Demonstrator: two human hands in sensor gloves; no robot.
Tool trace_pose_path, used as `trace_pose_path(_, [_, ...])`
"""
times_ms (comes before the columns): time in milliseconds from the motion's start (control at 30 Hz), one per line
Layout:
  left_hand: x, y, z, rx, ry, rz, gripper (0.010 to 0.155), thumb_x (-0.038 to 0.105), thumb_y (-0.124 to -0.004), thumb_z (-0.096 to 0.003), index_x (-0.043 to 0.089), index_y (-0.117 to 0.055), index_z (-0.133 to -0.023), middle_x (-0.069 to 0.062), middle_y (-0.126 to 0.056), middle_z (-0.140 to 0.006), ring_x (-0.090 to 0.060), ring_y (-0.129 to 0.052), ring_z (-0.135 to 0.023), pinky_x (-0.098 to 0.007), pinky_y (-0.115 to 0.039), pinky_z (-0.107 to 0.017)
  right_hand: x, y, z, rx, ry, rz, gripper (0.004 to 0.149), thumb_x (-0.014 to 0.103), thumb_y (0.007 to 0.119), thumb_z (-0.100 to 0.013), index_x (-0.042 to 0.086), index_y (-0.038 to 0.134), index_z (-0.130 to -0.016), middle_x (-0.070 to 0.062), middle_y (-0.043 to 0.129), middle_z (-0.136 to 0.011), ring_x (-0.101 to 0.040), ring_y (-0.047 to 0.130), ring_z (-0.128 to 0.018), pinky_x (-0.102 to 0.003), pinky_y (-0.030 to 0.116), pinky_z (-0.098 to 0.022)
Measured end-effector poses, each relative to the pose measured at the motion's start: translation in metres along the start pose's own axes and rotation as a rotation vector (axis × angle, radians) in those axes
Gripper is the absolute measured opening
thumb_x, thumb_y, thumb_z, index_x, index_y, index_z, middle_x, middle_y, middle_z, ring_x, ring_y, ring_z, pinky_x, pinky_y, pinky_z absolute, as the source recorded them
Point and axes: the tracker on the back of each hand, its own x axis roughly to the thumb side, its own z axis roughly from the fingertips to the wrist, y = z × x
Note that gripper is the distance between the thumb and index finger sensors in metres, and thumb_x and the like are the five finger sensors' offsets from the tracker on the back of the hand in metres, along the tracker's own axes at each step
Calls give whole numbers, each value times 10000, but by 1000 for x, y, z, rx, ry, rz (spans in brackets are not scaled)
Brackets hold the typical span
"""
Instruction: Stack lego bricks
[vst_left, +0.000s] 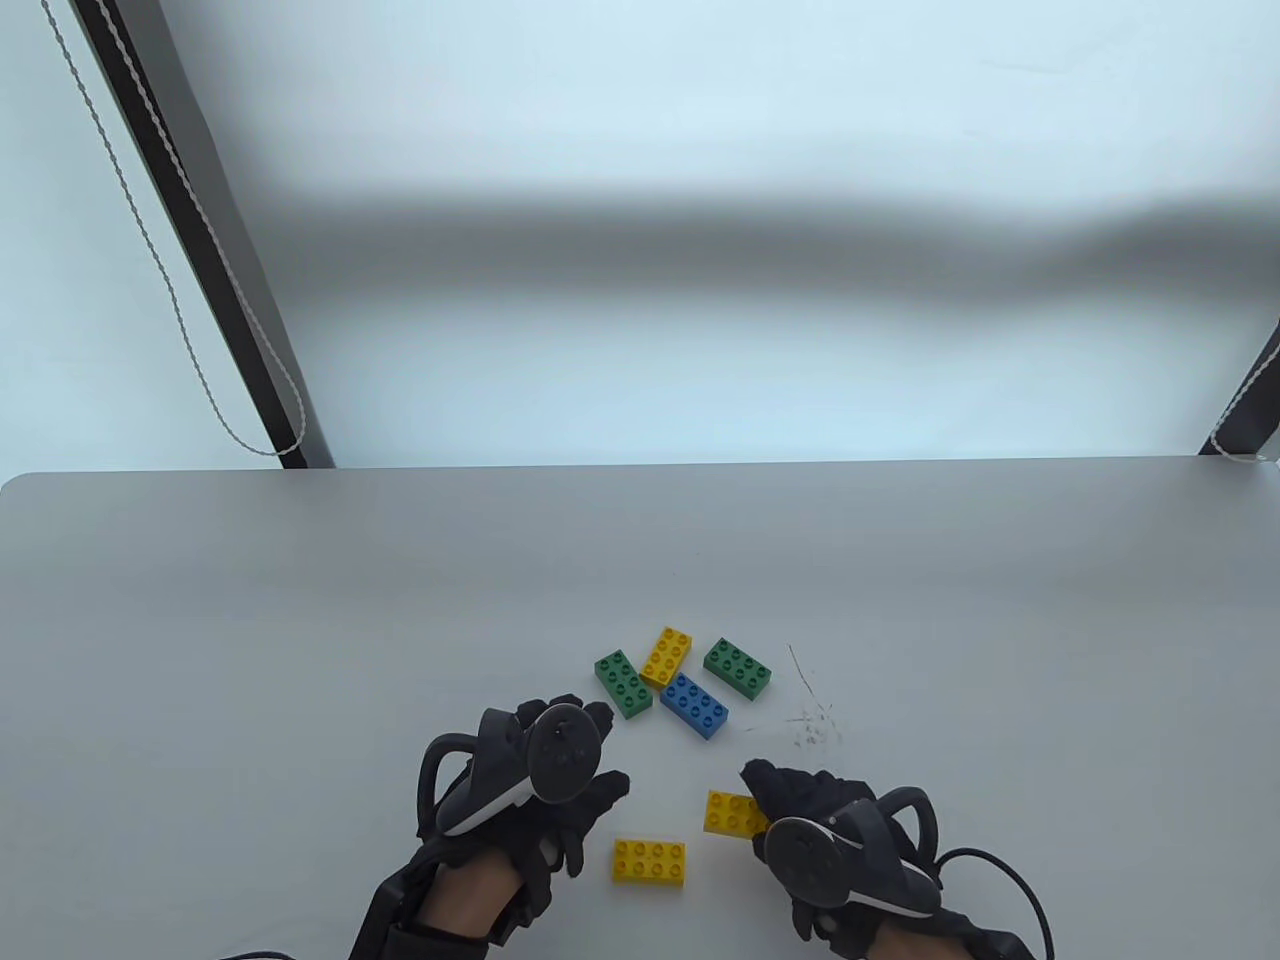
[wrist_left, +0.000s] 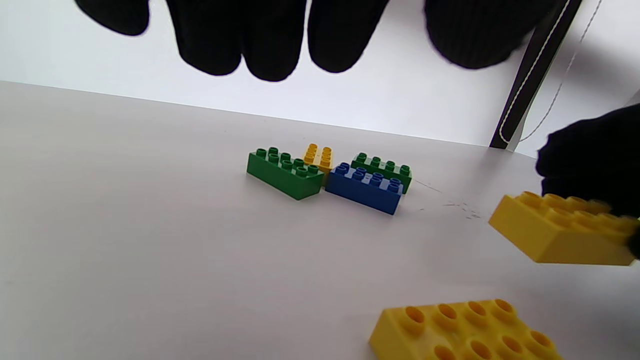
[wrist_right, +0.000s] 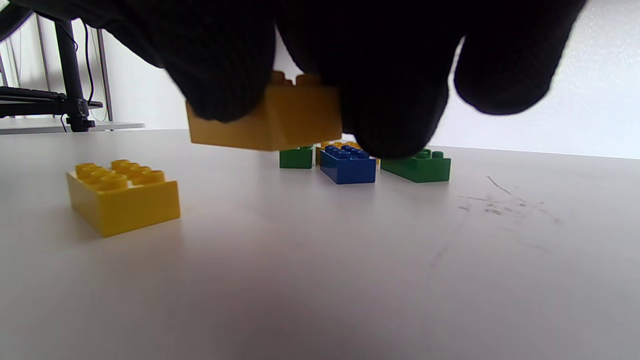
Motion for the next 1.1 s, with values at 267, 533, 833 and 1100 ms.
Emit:
trace_pose_path(267, [1, -2, -1, -20, -5, -10, 724, 605, -710, -397, 269, -606, -1030, -102, -629, -1131, -379, -623, -1023, -658, -525, -711, 9, 12, 0, 77, -55, -33, 703, 367, 898, -313, 96, 645, -911, -93, 897, -813, -303, 1018, -599, -538, 845, -490])
trace_pose_path(533, [0, -3, -2, -25, -3, -7, 721, 602, -711, -398, 268, -610, -1029, -101, -629, -1131, -381, -624, -1022, -658, -525, -711, 14, 24, -1, 126, -77, -37, 704, 365, 900, -311, 100, 646, -911, -90, 898, -815, -304, 1018, -602, -540, 842, -491])
trace_pose_path(833, [0, -5, -3, -36, -3, -2, 721, 600, -713, -398, 267, -610, -1029, -103, -630, -1131, -383, -625, -1021, -659, -524, -710, 17, 32, -4, 148, -86, -19, 700, 363, 901, -313, 111, 644, -913, -84, 895, -822, -305, 1012, -612, -542, 836, -497])
trace_pose_path(1100, [0, -7, -4, -43, -4, -4, 719, 600, -713, -398, 268, -610, -1029, -101, -632, -1130, -382, -627, -1020, -659, -525, -710, 19, 32, -5, 162, -90, -12, 691, 365, 894, -319, 124, 645, -916, -83, 889, -830, -312, 996, -617, -549, 821, -508])
